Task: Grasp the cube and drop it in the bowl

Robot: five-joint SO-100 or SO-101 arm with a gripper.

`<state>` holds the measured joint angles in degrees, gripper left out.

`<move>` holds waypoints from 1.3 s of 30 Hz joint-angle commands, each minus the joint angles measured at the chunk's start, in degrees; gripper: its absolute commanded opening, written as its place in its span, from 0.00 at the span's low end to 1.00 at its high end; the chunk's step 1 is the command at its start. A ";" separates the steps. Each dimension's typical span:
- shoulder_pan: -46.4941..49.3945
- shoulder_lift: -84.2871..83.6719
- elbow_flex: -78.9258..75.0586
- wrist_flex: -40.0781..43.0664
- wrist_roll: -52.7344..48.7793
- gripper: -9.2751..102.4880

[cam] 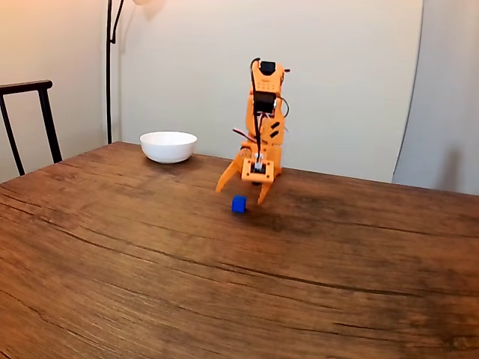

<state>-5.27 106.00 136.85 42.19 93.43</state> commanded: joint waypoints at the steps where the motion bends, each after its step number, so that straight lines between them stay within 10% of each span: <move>1: 0.00 -1.14 -2.37 -0.44 -0.44 0.50; 39: 2.90 -3.16 1.41 -6.77 -0.53 0.40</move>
<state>-2.64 102.57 138.34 35.86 92.90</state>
